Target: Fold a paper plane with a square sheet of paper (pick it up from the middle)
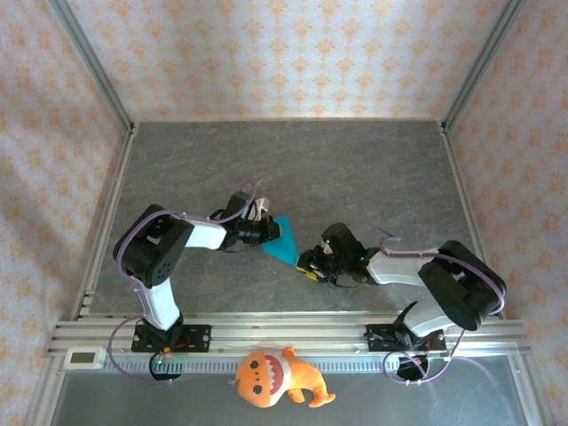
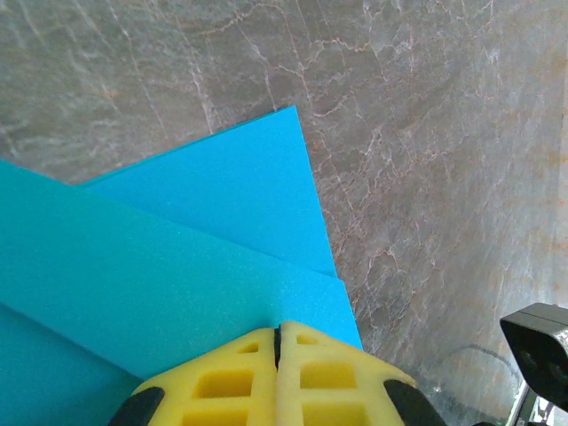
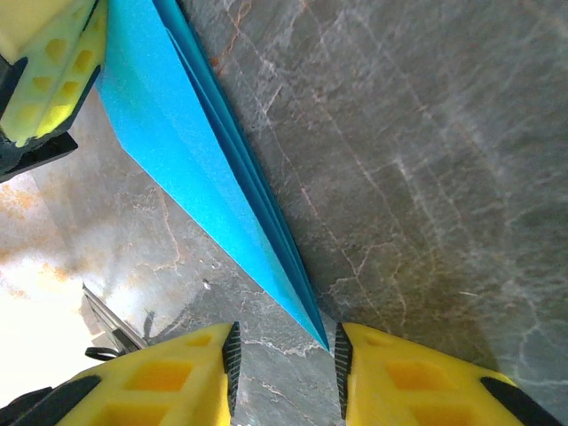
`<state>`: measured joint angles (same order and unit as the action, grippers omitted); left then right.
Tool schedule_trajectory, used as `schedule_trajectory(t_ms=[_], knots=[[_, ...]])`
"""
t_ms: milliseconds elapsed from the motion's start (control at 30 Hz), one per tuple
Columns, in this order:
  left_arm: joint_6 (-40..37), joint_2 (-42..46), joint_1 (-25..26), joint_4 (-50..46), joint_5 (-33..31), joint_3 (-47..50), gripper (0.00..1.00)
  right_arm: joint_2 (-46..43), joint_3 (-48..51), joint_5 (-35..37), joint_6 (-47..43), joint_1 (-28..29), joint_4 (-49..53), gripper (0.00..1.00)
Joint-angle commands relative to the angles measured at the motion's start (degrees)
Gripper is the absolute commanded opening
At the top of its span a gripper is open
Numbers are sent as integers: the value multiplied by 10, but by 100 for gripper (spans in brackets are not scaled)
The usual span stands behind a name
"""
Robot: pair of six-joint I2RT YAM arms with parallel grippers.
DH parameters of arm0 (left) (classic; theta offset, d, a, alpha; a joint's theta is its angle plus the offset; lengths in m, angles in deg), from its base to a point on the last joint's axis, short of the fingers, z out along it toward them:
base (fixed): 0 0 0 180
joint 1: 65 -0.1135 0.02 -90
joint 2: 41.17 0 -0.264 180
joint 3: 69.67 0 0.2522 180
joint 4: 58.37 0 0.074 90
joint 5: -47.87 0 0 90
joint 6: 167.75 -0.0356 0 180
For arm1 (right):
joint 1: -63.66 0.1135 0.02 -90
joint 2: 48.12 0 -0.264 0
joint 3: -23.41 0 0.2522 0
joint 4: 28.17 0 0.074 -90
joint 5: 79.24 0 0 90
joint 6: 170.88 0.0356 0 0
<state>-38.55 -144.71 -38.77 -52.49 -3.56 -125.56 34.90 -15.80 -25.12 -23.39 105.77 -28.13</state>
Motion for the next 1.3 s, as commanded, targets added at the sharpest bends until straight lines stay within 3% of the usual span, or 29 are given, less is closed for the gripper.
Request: schedule_trajectory(t_ms=[0, 500, 700, 867, 1067, 1267], knots=[[3, -24, -1, -10, -8, 17, 1, 9, -15, 21, 3, 7, -35, 36], [10, -24, -2, -2, -3, 19, 1, -11, -8, 54, 0, 2, -57, 36], [15, -19, -1, 7, -2, 20, 1, -9, 13, 51, 8, 1, -138, 35], [21, -11, -2, 11, -4, 25, 2, -6, 16, 56, 2, 0, -148, 29], [34, 8, -2, 29, -2, 33, 4, -9, 31, 56, -1, -1, -164, 10], [56, 63, -2, 51, -10, 45, 19, -32, 32, 75, -30, -1, -143, 5]])
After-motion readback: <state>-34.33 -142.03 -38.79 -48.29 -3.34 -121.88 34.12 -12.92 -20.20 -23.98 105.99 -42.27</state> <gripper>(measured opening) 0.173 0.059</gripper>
